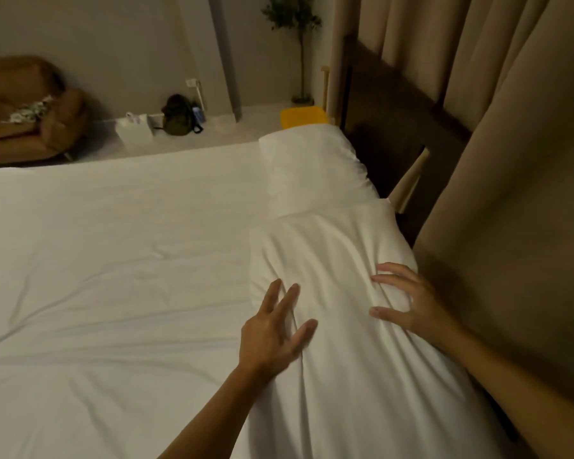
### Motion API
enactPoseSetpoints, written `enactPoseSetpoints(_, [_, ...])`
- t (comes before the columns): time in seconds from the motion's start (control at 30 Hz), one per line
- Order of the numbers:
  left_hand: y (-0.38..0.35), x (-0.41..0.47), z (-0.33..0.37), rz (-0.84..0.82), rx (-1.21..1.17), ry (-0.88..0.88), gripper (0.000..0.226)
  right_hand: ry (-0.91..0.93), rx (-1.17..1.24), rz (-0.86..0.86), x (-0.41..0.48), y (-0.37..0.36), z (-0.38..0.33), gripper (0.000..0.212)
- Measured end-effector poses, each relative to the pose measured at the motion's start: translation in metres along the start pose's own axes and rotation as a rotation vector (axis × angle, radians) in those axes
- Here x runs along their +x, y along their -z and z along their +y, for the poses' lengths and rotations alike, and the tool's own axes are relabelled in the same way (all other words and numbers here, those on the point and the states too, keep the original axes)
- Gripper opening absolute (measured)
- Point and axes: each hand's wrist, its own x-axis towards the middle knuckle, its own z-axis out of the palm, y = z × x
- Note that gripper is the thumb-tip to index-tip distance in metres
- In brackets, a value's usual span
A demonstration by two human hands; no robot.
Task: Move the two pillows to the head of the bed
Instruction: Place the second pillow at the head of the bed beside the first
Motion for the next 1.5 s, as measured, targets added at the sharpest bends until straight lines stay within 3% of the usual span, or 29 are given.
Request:
enactPoseSetpoints(0.2, [-0.075,0.018,0.004,0.045,-0.014,0.042,0.073,0.003,-0.022,-0.044,0.014,-0.004,0.080,0.057])
enactPoseSetpoints(0.33, [-0.115,0.027,0.008,0.056,-0.002,0.041,0.072,0.034,-0.025,-0.031,0.015,-0.004,0.118,0.065])
enactPoseSetpoints(0.67, [-0.179,0.057,0.014,0.073,0.035,0.038,0.071,0.006,-0.044,-0.034,0.020,-0.004,0.190,0.066])
enactPoseSetpoints(1.03, [-0.217,0.050,0.004,0.016,0.063,0.075,0.072,-0.072,-0.042,-0.087,0.010,-0.020,0.226,0.072])
enactPoseSetpoints(1.3, [-0.218,0.038,0.024,0.084,0.085,0.149,0.067,-0.061,-0.019,-0.081,0.009,-0.017,0.235,0.071])
enactPoseSetpoints(1.5, [-0.229,0.023,0.003,-0.023,0.154,0.211,0.071,-0.104,-0.045,-0.113,-0.003,-0.021,0.237,0.073])
